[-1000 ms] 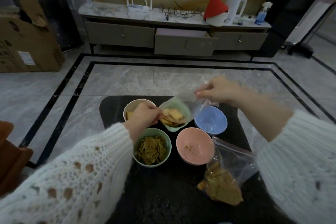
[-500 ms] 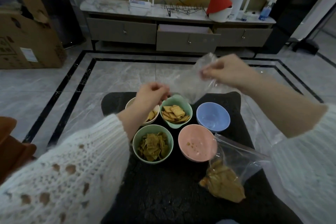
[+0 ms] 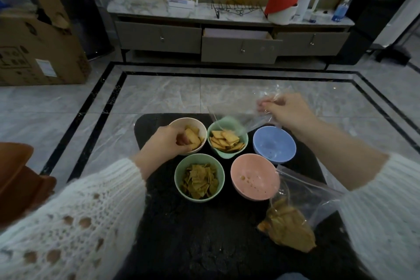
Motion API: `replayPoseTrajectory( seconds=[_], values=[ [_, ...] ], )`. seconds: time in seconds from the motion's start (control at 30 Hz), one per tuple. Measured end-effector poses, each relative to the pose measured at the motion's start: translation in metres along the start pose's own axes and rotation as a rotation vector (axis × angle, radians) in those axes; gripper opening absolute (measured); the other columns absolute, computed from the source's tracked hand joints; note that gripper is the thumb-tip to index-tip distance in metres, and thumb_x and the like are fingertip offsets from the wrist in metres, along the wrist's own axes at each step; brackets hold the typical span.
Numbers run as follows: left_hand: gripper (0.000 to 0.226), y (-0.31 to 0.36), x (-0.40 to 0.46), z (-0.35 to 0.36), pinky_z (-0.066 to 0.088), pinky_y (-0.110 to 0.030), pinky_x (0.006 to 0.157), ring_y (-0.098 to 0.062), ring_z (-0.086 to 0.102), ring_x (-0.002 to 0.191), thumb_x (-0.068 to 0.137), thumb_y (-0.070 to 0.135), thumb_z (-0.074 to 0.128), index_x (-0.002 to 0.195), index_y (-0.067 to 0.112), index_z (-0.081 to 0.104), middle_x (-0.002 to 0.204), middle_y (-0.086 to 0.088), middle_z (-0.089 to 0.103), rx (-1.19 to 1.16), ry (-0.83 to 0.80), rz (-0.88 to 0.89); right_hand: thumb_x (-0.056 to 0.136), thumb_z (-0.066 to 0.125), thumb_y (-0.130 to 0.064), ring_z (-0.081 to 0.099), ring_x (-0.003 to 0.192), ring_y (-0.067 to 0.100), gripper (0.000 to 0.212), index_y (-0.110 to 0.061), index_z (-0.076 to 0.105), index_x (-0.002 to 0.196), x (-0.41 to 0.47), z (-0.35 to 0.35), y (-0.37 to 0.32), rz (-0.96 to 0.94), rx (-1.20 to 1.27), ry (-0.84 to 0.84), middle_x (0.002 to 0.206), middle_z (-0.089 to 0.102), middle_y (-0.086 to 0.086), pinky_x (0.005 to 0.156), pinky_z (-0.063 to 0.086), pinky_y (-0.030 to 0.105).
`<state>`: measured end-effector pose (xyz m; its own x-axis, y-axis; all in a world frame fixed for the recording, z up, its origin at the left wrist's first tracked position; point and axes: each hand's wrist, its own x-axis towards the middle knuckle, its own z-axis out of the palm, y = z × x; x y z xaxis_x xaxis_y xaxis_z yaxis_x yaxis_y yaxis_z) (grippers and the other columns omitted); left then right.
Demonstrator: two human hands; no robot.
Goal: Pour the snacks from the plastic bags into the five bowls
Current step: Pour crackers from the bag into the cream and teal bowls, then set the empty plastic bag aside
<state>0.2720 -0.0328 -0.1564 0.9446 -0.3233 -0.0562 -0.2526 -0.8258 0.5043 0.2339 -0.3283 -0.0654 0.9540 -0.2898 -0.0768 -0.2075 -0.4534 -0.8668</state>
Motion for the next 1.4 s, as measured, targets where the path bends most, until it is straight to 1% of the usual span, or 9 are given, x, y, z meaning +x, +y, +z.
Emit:
replayPoseTrajectory(
  seconds=[0.37, 0.47, 0.57, 0.63, 0.77, 0.9, 1.07, 1.23, 1.4],
  values=[
    [0.023, 0.032, -0.021, 0.003, 0.057, -0.036, 0.073, -0.005, 0.059, 0.074, 0.087, 0.042, 0.064, 0.102, 0.024, 0.065, 0.089, 0.012, 0.063, -0.119, 0.233, 0.038, 0.098, 0.059, -0.004, 0.075, 0.086, 0.015, 0.015, -0.006, 0.073, 0.102, -0.037, 0.007, 0.0, 0.148, 0.457, -0.087, 0.105, 0.076, 0.012, 0.079, 0.061, 0.029],
    [0.063, 0.059, -0.037, -0.001, 0.053, -0.03, 0.086, -0.001, 0.06, 0.091, 0.086, 0.053, 0.063, 0.139, 0.025, 0.045, 0.123, 0.01, 0.058, -0.422, 0.16, -0.053, 0.098, 0.057, -0.003, 0.075, 0.081, 0.015, 0.018, -0.006, 0.074, 0.104, -0.06, 0.009, -0.01, 0.164, 0.659, -0.106, 0.097, 0.077, 0.008, 0.067, 0.06, 0.025],
    [0.09, 0.082, -0.059, -0.01, 0.057, -0.04, 0.09, -0.018, 0.066, 0.108, 0.076, 0.05, 0.074, 0.15, 0.026, 0.03, 0.141, -0.002, 0.051, -1.123, 0.057, -0.222, 0.097, 0.058, -0.005, 0.076, 0.094, 0.017, 0.019, -0.008, 0.073, 0.107, -0.091, 0.015, -0.016, 0.221, 0.893, -0.095, 0.101, 0.079, 0.007, 0.072, 0.06, 0.028],
    [0.082, 0.092, -0.074, -0.02, 0.057, -0.043, 0.089, -0.025, 0.07, 0.104, 0.075, 0.037, 0.076, 0.146, 0.018, 0.039, 0.134, -0.009, 0.06, -1.52, 0.009, -0.28, 0.097, 0.057, -0.005, 0.076, 0.096, 0.018, 0.02, -0.007, 0.072, 0.11, -0.113, 0.022, -0.018, 0.268, 1.03, -0.112, 0.104, 0.078, 0.008, 0.078, 0.061, 0.032],
    [0.052, 0.094, -0.107, -0.039, 0.059, -0.037, 0.087, -0.025, 0.071, 0.101, 0.078, 0.022, 0.073, 0.127, 0.007, 0.059, 0.118, -0.014, 0.07, -1.719, 0.086, -0.211, 0.099, 0.053, -0.003, 0.076, 0.091, 0.02, 0.021, -0.005, 0.071, 0.108, -0.152, 0.039, -0.019, 0.359, 1.175, -0.185, 0.106, 0.077, 0.012, 0.074, 0.064, 0.033],
    [0.033, 0.084, -0.15, -0.065, 0.06, -0.033, 0.084, -0.025, 0.071, 0.1, 0.085, 0.011, 0.069, 0.117, 0.006, 0.063, 0.108, -0.012, 0.074, -1.549, 0.232, -0.183, 0.092, 0.062, -0.005, 0.072, 0.109, 0.03, 0.03, -0.002, 0.067, 0.122, -0.177, 0.06, -0.017, 0.336, 1.127, -0.304, 0.122, 0.072, 0.016, 0.081, 0.061, 0.042],
    [0.024, 0.057, -0.212, -0.098, 0.057, -0.035, 0.088, -0.016, 0.071, 0.092, 0.083, 0.019, 0.073, 0.106, 0.013, 0.067, 0.098, -0.005, 0.073, -1.14, 0.439, -0.19, 0.062, 0.093, -0.03, 0.058, 0.127, 0.018, 0.09, -0.034, 0.05, 0.142, -0.201, 0.089, -0.04, 0.142, 0.657, -0.144, 0.137, 0.063, -0.004, 0.111, 0.041, 0.045],
    [0.021, 0.02, -0.275, -0.127, 0.054, -0.02, 0.075, -0.012, 0.067, 0.083, 0.082, 0.023, 0.075, 0.1, 0.017, 0.066, 0.092, 0.0, 0.072, -0.74, 0.559, -0.181, 0.078, 0.084, -0.026, 0.053, 0.119, -0.004, 0.069, -0.039, 0.054, 0.139, -0.241, 0.131, -0.09, -0.211, 0.383, -0.243, 0.132, 0.059, -0.022, 0.081, 0.045, 0.015],
    [0.019, -0.028, -0.337, -0.139, 0.046, -0.011, 0.065, -0.001, 0.06, 0.071, 0.079, 0.026, 0.079, 0.091, 0.025, 0.065, 0.086, 0.011, 0.069, -0.457, 0.682, -0.216, 0.084, 0.079, -0.025, 0.066, 0.086, 0.007, 0.032, -0.035, 0.073, 0.114, -0.274, 0.19, -0.129, -0.38, 0.232, -0.394, 0.107, 0.071, -0.013, 0.072, 0.056, 0.02]
  ],
)
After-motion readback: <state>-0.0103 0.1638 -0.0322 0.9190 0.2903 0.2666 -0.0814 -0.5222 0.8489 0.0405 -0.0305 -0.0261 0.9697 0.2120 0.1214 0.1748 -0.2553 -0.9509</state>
